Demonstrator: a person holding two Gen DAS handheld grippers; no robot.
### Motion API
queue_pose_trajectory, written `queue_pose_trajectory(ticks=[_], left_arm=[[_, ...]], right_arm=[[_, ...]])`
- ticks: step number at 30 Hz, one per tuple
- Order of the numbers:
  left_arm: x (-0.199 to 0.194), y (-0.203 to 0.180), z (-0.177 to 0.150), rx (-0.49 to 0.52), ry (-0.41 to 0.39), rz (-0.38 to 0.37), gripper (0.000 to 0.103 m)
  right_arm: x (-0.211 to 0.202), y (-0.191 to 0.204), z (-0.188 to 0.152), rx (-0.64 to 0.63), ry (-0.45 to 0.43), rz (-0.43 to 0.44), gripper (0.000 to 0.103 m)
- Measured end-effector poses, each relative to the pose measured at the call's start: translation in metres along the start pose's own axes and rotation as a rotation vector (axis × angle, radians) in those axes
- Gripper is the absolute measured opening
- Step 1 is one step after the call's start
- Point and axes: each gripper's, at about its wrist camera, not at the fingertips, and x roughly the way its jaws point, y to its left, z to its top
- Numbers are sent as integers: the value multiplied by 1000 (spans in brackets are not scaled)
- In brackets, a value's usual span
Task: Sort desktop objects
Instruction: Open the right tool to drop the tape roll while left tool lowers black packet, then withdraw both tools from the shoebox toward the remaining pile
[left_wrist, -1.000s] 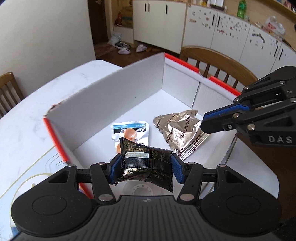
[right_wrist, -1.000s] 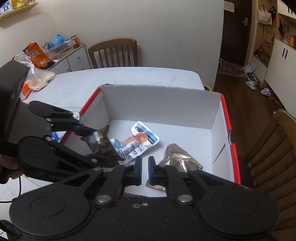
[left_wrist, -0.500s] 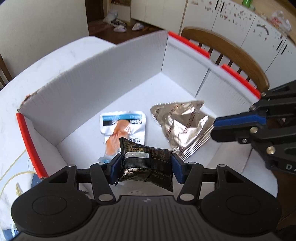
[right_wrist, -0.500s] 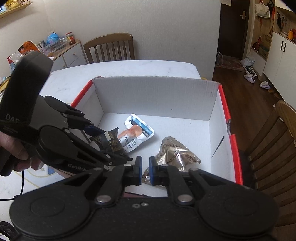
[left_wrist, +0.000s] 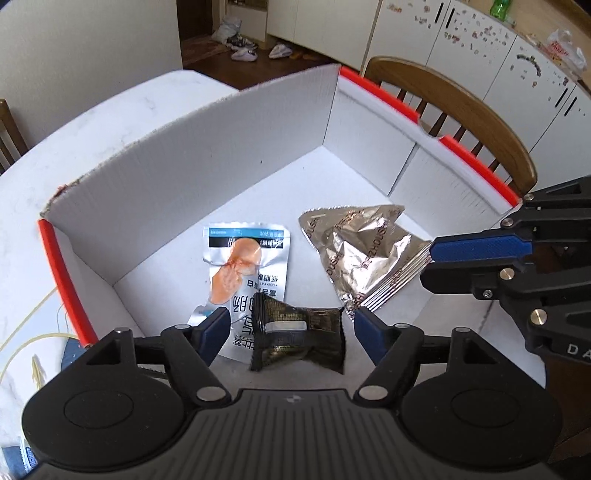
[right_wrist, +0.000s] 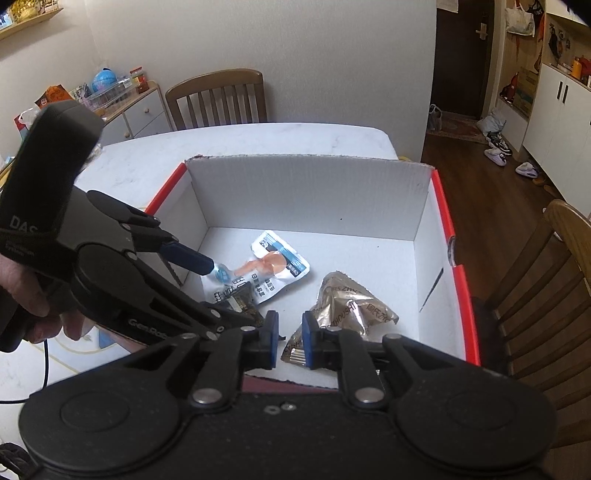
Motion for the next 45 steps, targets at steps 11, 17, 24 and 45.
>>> queue_pose_trajectory(ticks=[11, 17, 24, 45], left_arm=[[-52, -4, -15, -32, -137, 2, 74], [-77, -6, -30, -47, -191, 12, 73], [-105, -4, -54, -70, -227, 3, 74], [-175, 32, -149, -140, -294, 51, 76]], right_arm=[[-24, 15, -1, -14, -44, 6, 17], [-34, 31, -2, -28, -64, 17, 18], [-44, 53, -6, -40, -57, 53, 20], [-46, 141, -21, -113, -24, 114, 39]])
